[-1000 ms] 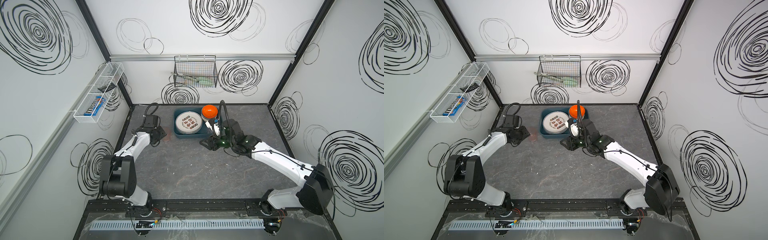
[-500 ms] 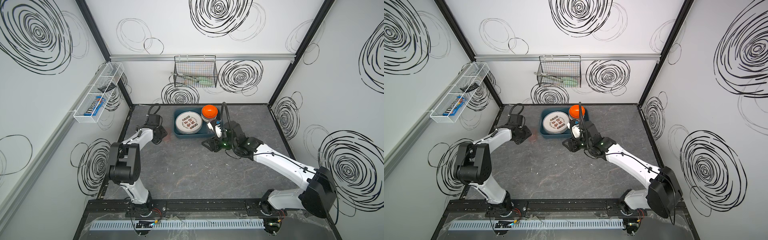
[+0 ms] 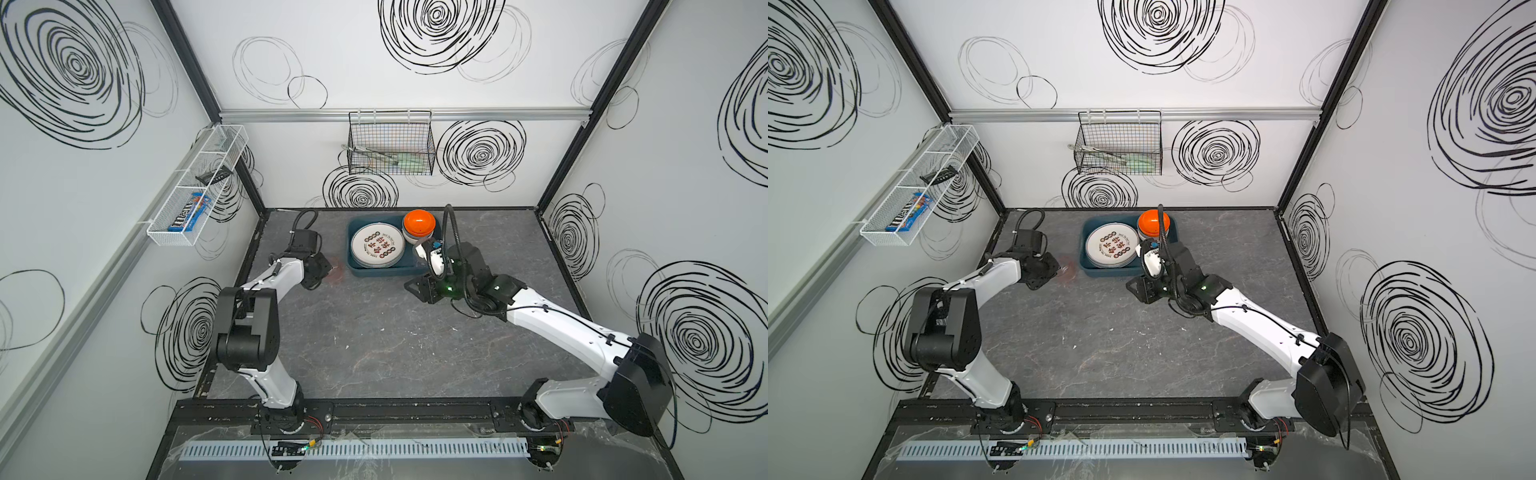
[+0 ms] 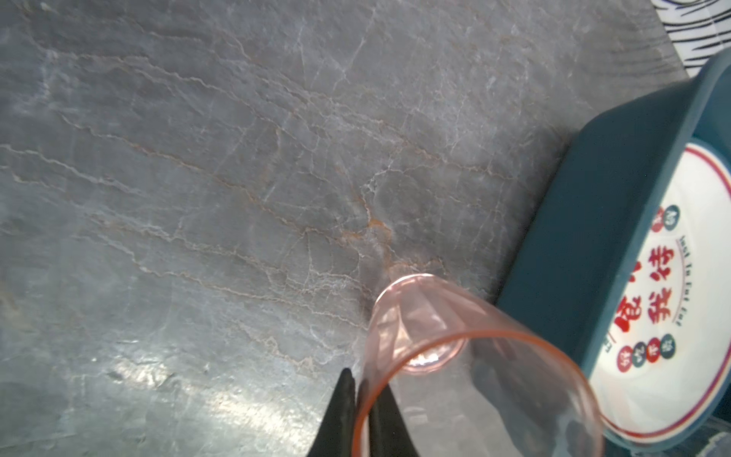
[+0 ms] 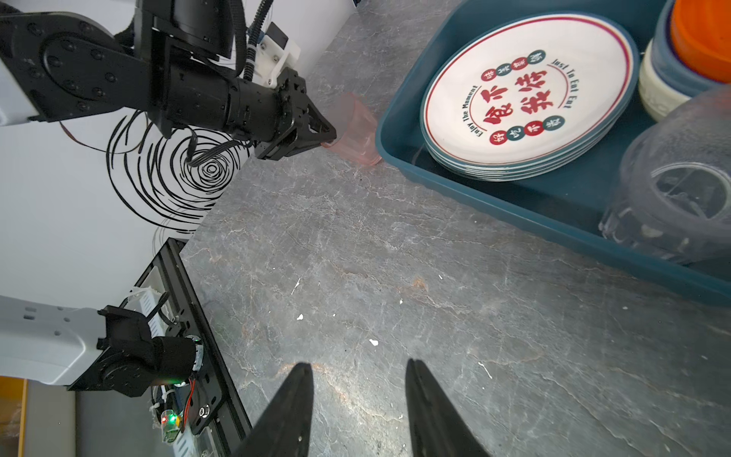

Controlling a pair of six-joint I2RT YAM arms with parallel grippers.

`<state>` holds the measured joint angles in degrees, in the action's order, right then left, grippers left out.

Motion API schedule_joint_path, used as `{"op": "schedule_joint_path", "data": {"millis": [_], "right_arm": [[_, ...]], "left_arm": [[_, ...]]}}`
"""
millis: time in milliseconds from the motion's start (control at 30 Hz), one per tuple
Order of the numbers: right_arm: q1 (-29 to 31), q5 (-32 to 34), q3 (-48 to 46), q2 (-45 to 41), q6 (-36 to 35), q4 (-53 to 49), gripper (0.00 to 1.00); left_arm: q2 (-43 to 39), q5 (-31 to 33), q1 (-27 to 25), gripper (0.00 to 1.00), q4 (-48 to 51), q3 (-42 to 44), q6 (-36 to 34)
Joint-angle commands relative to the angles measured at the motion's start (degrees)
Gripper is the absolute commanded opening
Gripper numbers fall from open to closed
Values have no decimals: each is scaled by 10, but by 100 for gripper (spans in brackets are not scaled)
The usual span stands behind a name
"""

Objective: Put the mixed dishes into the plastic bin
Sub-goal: 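Lower the left gripper around the pink cup while the right gripper moves aside, then lift the pink cup with the left gripper toward the right gripper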

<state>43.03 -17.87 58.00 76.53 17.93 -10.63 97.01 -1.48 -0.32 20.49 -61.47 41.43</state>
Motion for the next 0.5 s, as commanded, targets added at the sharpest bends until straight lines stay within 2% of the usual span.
{"op": "schedule_joint_path", "data": {"millis": [0,333,400,467], "right_arm": [[1,18,-7,-14,0,11,43],[-4,51,3,-13,0,-11,45],[-6,64,7,-15,2,-20,50],[-11,70,10,-18,3,-26,51]], "left_arm": [[-42,-9,8,9,-3,14,-11],[-146,-55,-14,7,28,52,-53],[-163,-67,-26,7,38,51,-63],[-176,-70,-44,7,52,48,-75]]}}
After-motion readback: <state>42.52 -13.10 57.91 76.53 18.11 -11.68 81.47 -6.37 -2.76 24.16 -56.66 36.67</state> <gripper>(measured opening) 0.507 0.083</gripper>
